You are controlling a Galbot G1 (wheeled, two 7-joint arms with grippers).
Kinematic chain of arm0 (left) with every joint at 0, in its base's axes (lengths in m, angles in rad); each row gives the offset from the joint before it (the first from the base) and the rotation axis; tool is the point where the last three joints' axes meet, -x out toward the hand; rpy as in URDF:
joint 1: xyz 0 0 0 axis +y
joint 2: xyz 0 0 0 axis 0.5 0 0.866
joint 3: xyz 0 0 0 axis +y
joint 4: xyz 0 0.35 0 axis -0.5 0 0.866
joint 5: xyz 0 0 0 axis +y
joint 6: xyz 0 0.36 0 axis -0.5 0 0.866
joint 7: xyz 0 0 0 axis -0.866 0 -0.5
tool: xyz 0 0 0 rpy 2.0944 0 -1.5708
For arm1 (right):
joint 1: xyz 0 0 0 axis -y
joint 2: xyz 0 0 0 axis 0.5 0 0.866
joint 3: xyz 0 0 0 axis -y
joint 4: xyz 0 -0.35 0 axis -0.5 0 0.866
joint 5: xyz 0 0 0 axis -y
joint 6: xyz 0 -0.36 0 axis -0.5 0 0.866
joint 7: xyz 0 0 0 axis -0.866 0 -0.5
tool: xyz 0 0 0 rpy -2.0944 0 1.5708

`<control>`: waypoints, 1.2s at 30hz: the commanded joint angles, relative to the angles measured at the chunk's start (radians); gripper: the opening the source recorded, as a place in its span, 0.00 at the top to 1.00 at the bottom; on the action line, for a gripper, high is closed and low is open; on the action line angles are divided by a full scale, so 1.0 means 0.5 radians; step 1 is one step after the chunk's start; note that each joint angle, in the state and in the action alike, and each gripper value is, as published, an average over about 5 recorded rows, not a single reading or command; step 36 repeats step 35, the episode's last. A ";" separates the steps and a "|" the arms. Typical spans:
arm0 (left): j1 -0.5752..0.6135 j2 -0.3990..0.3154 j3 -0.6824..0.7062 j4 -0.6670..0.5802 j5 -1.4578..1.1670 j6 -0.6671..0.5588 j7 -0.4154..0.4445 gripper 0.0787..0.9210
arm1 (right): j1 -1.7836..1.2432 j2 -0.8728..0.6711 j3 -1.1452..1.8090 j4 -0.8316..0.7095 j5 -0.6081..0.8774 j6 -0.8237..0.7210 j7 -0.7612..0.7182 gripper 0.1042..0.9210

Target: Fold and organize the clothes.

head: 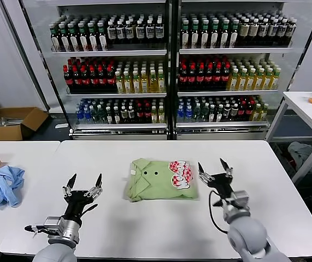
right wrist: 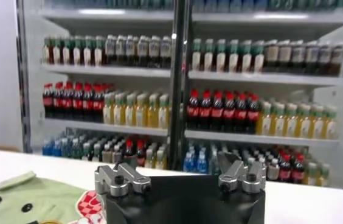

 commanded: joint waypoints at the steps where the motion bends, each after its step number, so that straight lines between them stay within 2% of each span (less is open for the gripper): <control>1: 0.058 0.009 -0.034 -0.064 0.059 0.091 0.054 0.12 | -0.674 -0.044 0.503 0.366 -0.059 0.292 -0.116 0.13; 12: 0.122 0.031 -0.064 -0.103 0.017 0.123 0.076 0.12 | -0.659 -0.008 0.582 0.295 -0.087 0.271 -0.096 0.12; 36: 0.249 0.114 -0.213 -0.350 -0.135 0.180 0.085 0.12 | -0.735 -0.053 0.618 0.492 -0.111 0.227 -0.145 0.12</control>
